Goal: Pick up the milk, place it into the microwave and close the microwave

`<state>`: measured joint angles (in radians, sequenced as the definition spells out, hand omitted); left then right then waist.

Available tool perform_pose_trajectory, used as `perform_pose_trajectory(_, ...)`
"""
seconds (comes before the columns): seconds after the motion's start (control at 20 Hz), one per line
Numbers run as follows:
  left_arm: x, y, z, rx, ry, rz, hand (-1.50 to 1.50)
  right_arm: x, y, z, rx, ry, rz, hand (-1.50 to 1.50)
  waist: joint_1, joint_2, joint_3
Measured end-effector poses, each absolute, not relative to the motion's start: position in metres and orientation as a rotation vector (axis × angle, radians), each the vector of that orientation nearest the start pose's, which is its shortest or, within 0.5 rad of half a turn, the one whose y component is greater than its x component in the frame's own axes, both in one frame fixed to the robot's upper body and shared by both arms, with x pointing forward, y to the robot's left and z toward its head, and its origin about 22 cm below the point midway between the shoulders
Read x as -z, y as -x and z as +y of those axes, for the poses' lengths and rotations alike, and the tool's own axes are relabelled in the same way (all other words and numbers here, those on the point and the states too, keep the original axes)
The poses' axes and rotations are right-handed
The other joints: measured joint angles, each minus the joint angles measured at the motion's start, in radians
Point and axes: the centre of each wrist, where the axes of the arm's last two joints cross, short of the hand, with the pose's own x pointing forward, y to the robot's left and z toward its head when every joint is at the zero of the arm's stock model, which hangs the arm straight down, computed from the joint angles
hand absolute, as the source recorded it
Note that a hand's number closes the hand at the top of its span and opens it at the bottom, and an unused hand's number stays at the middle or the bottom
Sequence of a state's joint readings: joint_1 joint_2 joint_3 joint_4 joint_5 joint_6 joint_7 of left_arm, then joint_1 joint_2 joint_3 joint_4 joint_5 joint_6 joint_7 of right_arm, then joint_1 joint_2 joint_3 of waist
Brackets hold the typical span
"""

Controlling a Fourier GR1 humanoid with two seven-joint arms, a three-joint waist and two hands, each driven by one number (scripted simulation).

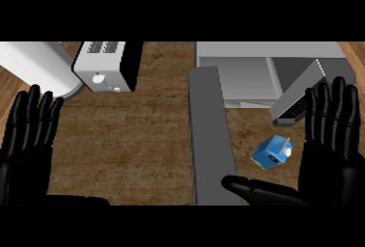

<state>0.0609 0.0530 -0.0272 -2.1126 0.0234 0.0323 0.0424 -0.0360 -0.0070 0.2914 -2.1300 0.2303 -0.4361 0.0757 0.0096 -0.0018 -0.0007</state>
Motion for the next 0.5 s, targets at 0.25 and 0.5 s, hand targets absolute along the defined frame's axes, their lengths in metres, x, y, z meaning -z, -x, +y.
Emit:
perform_pose_trajectory(0.25,-0.108,-0.186,0.241,-0.039,0.013,-1.981,-1.50,-0.131,-0.193,-0.122,0.194,0.120,-2.116,-1.50,-0.001,0.000,0.000)
perform_pose_trajectory(0.5,-0.101,-0.172,0.248,-0.057,0.029,-1.966,-1.50,-0.128,-0.184,-0.101,0.229,0.177,-2.127,-1.50,-0.004,0.000,0.000)
